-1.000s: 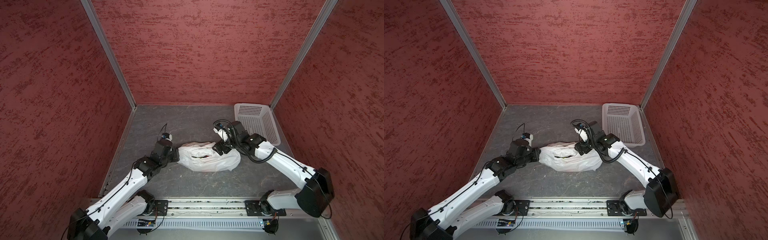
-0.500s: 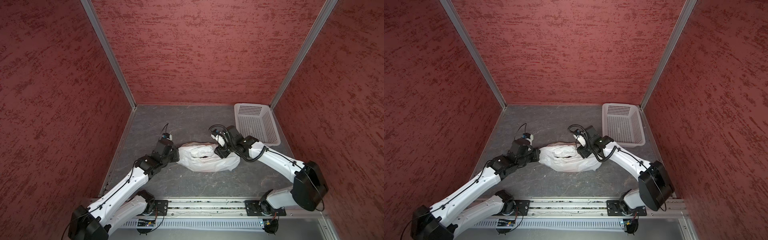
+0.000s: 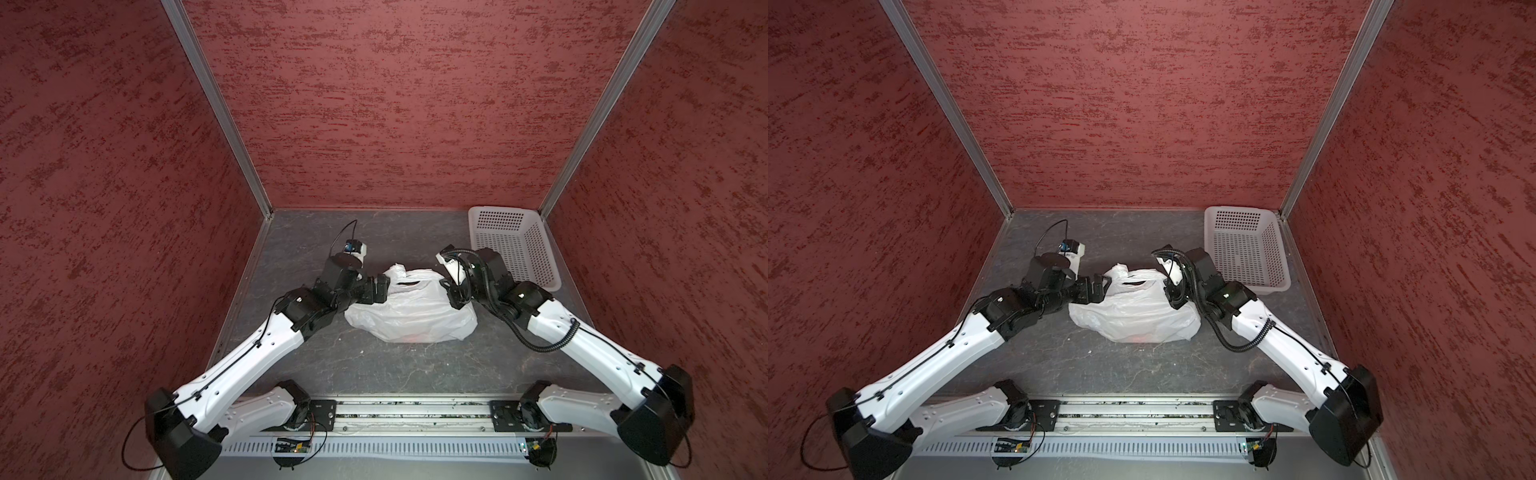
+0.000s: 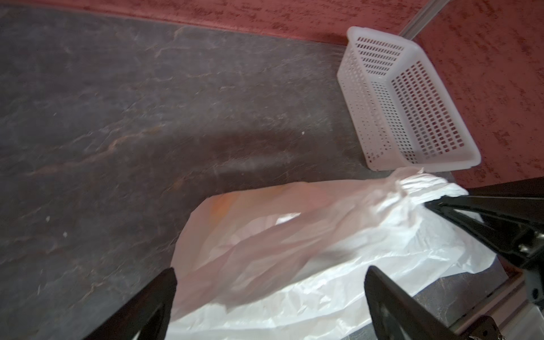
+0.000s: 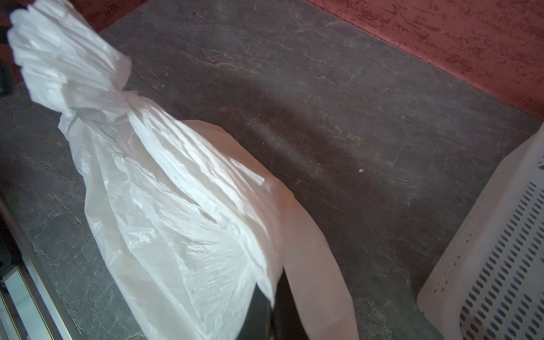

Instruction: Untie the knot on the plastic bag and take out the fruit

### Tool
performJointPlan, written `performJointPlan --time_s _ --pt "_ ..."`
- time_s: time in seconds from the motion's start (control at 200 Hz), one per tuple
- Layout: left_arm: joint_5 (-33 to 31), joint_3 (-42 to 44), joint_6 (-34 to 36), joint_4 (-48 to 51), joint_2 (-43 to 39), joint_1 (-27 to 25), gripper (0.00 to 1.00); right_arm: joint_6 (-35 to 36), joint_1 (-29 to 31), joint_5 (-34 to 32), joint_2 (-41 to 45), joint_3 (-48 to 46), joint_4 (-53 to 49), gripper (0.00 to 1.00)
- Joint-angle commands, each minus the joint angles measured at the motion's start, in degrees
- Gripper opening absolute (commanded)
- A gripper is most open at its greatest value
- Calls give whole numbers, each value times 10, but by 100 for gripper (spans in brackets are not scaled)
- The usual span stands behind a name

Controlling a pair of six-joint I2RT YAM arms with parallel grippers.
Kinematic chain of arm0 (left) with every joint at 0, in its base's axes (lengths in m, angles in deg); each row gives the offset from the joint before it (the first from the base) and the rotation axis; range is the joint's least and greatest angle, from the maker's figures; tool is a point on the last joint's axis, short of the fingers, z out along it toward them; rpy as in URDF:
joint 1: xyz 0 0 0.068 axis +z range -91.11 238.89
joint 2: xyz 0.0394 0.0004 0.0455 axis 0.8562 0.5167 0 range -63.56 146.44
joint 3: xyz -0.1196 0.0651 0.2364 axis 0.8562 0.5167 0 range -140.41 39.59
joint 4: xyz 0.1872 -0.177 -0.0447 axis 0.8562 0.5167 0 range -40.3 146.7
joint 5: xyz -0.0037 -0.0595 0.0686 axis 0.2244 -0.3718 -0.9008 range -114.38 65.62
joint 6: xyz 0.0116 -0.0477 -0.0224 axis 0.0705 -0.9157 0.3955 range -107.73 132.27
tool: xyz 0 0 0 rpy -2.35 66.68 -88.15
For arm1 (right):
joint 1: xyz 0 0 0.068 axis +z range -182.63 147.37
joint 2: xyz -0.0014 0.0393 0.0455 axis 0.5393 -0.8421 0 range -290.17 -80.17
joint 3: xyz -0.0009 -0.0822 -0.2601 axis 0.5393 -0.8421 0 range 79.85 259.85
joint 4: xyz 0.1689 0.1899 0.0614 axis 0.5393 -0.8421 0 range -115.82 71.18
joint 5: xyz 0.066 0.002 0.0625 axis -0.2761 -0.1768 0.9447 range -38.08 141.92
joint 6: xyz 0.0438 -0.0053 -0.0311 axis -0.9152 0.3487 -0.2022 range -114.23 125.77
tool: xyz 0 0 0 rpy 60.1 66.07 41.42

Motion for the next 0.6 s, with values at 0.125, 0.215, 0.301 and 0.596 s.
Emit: performJointPlan --time_s 0.125,0.215,0.301,0.596 --pt "51 -47 76 -48 88 -1 100 -22 3 4 24 -23 12 0" --pt "61 -50 82 -63 96 3 92 -25 3 -4 29 -25 14 0" --pt "70 -47 87 -75 96 8 75 -28 3 -15 31 -27 16 0" --pt "111 -13 72 -129 103 81 6 -55 2 -61 29 -56 108 0"
